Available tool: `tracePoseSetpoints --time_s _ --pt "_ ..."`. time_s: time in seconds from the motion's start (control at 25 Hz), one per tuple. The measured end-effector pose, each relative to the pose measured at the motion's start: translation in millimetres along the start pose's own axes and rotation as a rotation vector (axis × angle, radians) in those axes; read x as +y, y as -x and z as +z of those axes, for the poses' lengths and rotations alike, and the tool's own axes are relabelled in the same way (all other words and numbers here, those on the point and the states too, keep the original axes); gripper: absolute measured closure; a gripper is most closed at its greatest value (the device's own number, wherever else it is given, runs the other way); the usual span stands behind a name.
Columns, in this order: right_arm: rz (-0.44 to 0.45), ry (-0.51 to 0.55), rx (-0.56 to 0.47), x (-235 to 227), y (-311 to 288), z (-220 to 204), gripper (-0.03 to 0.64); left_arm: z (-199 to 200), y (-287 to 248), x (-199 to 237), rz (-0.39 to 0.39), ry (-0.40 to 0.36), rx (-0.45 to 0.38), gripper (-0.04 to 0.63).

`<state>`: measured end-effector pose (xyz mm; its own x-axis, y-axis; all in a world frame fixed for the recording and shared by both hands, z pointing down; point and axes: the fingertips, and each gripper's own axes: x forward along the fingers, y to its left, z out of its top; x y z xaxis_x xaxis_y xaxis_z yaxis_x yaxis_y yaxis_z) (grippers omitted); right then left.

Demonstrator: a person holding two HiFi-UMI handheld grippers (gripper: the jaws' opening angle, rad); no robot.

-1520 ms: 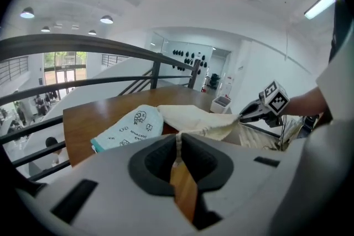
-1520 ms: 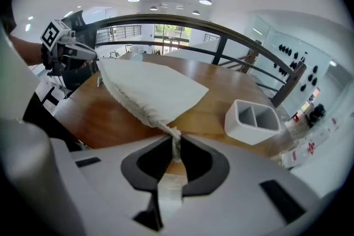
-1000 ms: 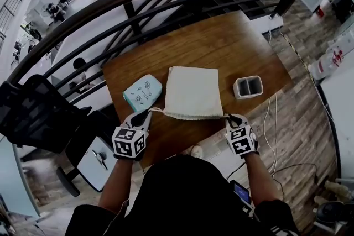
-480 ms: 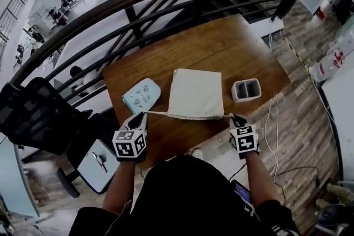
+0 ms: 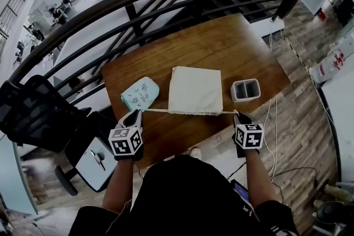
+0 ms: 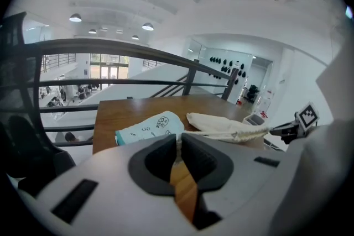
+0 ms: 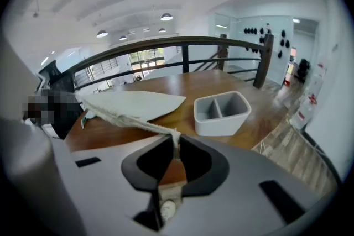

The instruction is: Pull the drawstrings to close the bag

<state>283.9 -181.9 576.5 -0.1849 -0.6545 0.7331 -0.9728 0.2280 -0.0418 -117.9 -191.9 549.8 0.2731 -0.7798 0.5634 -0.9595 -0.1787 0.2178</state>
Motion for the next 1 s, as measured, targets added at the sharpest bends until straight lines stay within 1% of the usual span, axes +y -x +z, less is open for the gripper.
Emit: tracePoseSetpoints --time_s 0.04,0.08,0.16,0.24,0.48,0.56,0.6,0.68,0.72,0.8,0.84,0.92,1.0 --pt "-0.006 -0.016 -0.003 -2 0 1 0.580 -1 0 -1 0.004 -0.002 0.004 0.558" --pt "-0.014 -0.006 -0.005 -1 0 3 0.580 -2 0 -1 0.012 0.001 0.005 0.558" --pt "-0.028 0.036 -0.010 2 1 4 0.580 -2 -1 2 0.024 0.034 -0.002 0.558" --pt "-0.027 0.048 -0.011 4 1 3 0.580 0 -1 3 0.024 0.058 -0.010 0.558" --pt "-0.011 0.054 -0.009 6 -1 -1 0.580 7 -2 3 0.038 0.032 -0.018 0.558" --pt "-0.023 0.037 -0.014 0 -1 -2 0.580 5 -1 8 0.073 0.010 -0.009 0.558" --pt "-0.041 0.014 -0.018 -8 -1 -3 0.580 4 0 14 0.097 0.016 -0.006 0.560" --pt "-0.069 -0.036 -0.025 -26 -1 -5 0.580 3 1 28 0.130 0.059 -0.003 0.560" --pt "-0.074 -0.033 -0.026 -28 -1 -4 0.580 4 1 32 0.141 0.049 0.000 0.560" --pt "-0.083 0.019 -0.028 -24 0 1 0.581 9 2 33 0.167 -0.038 0.005 0.560" --pt "-0.087 0.034 -0.031 -22 1 2 0.581 11 3 33 0.172 -0.059 0.002 0.560" --pt "-0.092 0.031 -0.034 -20 1 3 0.581 12 4 32 0.169 -0.055 -0.006 0.560" --pt "-0.093 0.012 -0.035 -21 0 3 0.581 11 5 30 0.168 -0.067 -0.004 0.560"
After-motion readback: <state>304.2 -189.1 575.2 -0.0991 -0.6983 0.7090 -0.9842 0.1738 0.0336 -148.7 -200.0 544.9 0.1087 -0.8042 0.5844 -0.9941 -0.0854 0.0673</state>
